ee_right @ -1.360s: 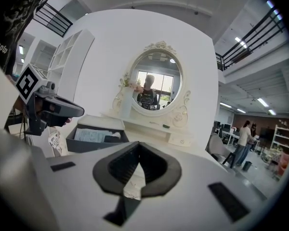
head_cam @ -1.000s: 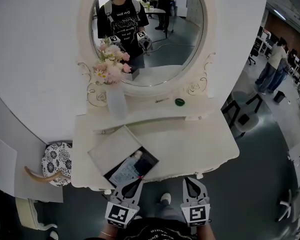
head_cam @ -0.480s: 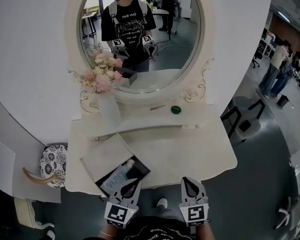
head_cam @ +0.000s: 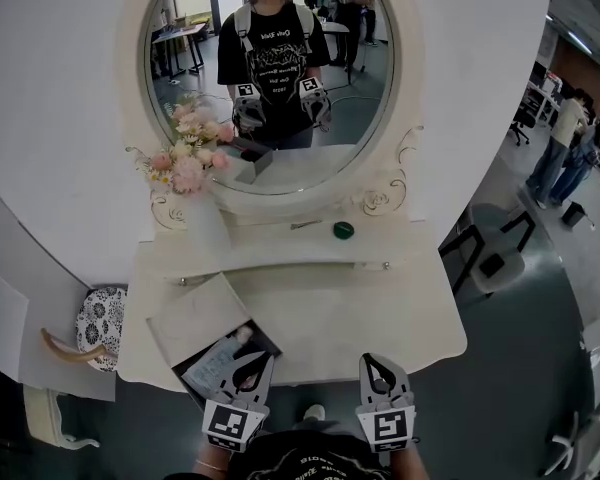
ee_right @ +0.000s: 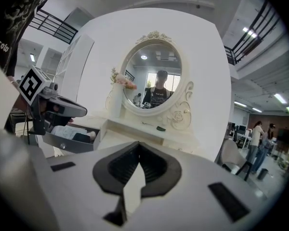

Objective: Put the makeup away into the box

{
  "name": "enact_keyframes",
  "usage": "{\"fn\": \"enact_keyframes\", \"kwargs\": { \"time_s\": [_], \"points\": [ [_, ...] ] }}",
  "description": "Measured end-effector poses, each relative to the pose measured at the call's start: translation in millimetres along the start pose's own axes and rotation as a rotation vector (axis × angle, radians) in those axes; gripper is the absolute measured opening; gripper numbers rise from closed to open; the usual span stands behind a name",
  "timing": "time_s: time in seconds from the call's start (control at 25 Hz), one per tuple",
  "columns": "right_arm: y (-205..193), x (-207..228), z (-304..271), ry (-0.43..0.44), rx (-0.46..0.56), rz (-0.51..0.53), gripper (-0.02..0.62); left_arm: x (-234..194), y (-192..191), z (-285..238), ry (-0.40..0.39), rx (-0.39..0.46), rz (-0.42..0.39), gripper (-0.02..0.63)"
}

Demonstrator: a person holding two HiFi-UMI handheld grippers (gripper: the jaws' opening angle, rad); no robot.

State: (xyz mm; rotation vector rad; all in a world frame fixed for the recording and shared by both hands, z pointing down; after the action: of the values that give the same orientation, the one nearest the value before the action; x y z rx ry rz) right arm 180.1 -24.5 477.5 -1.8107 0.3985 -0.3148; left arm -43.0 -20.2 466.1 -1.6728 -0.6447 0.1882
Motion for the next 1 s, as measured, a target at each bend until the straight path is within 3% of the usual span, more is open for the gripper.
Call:
{"fn": "enact_keyframes", "kwargs": {
  "time_s": [0.2, 1.0],
  "points": [
    [-1.2, 15.2, -3.8, 0.025, -0.004, 0.001, 0.011, 9.8, 1.9, -11.7, 0.022, -0.014, 0.028, 0.015],
    [-5.1, 37.3, -24.3, 0.087, -0.049, 0.015, 0.011, 18.7, 11.4, -37.1, 0.055, -0.007, 0.01, 0.015]
  ]
}}
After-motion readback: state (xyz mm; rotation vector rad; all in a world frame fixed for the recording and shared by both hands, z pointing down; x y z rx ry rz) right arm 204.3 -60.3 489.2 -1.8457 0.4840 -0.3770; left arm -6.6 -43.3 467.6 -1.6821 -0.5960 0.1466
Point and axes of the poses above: the fingertips, and each gripper's own axes: z backward along the fingers, x to its right, y out of its top, the point moved 5 cm from there along z, backward along the fingers, and after that the axes turned 12 degrees about -z, right-handed, at the moved point
